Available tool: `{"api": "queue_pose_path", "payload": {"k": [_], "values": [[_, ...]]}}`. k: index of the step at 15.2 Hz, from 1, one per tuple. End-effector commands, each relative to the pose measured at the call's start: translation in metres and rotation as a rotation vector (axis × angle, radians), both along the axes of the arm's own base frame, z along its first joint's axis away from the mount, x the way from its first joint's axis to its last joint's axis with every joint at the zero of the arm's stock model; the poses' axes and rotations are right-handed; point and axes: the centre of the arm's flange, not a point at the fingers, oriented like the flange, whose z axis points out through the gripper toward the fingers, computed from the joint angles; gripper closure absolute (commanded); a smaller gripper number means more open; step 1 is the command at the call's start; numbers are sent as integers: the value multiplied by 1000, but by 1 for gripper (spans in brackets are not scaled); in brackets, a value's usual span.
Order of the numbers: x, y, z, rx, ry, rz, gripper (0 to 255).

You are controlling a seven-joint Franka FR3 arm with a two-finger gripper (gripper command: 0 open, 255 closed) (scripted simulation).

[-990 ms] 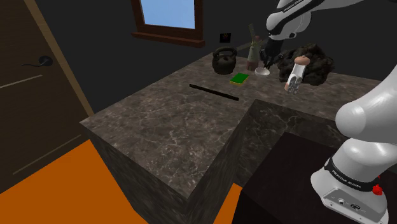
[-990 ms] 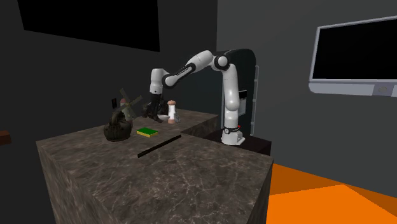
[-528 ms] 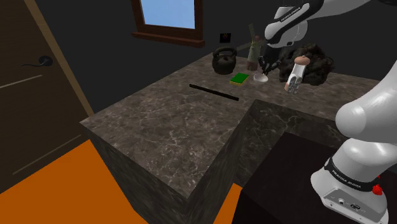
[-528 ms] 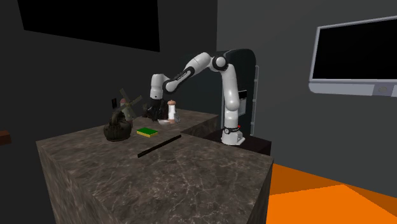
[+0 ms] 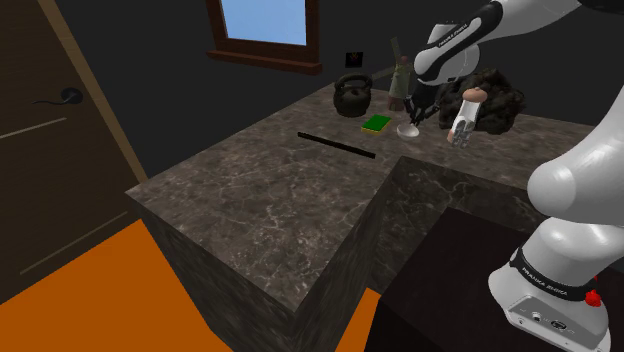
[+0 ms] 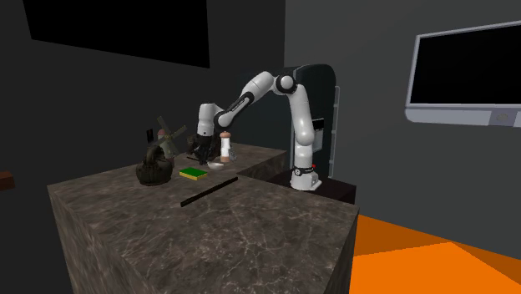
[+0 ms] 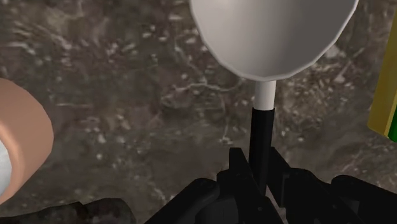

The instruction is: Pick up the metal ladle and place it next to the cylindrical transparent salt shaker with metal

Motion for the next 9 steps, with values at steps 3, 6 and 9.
{"api": "queue_pose_path", "payload": {"k": [3, 6, 9], "values": [[0, 0, -1, 0, 0, 0, 255], [0, 0, -1, 0, 0, 0, 0], [0, 0, -1, 0, 0, 0, 0]]}}
